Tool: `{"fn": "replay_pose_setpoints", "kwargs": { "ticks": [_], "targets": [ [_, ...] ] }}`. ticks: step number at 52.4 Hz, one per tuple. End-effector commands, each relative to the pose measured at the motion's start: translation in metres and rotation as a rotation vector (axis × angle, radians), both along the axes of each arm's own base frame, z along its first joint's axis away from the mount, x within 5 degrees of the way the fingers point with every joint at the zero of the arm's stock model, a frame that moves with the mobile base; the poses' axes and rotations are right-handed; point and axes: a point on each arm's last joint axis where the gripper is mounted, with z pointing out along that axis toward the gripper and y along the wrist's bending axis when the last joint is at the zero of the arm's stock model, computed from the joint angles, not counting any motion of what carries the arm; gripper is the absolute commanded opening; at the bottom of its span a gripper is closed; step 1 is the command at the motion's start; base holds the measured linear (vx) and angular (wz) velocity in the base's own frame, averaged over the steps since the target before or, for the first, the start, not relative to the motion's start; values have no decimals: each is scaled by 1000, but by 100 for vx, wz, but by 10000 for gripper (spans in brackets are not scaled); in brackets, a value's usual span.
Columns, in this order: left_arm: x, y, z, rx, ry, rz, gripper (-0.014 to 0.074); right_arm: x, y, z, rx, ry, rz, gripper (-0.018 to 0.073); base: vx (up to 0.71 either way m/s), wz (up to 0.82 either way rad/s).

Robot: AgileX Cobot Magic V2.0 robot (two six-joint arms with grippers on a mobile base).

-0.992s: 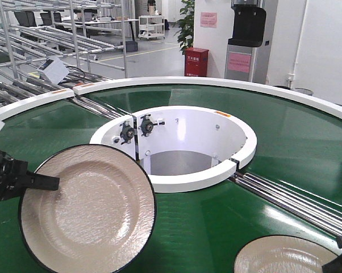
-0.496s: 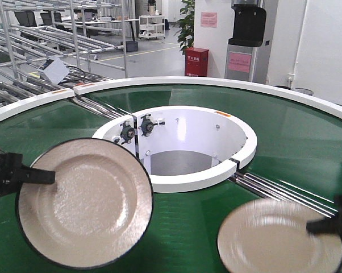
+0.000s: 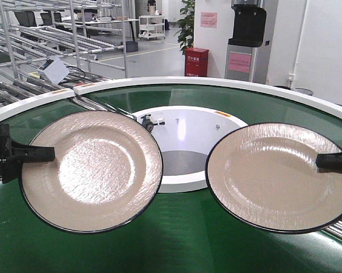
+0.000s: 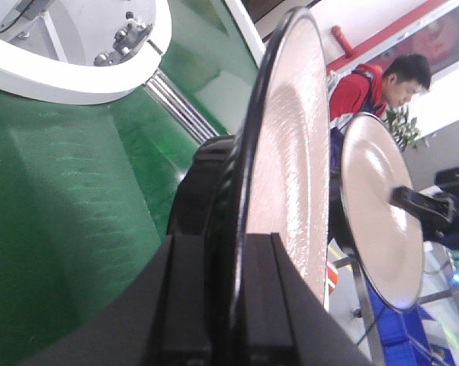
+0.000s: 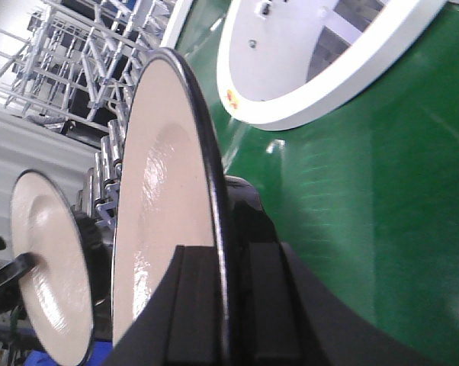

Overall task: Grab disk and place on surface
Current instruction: 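Grip the second cream plate rim with the right gripper and lift, then hold both plates raised while the base drives to the steel table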

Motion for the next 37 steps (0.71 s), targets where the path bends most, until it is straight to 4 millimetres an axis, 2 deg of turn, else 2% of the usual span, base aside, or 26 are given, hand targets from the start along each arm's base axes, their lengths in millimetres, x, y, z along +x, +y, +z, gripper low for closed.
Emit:
{"fn": "replay_pose_setpoints", "kwargs": {
  "ticks": [1, 37],
  "targets": [
    [-14, -8, 39, -151, -100, -38, -9, -13, 9, 39, 84, -131, 4, -9, 0, 0],
    [-14, -8, 39, -146, -100, -36, -8, -17, 10, 43, 68, -149, 2, -9, 0, 0]
  ]
}}
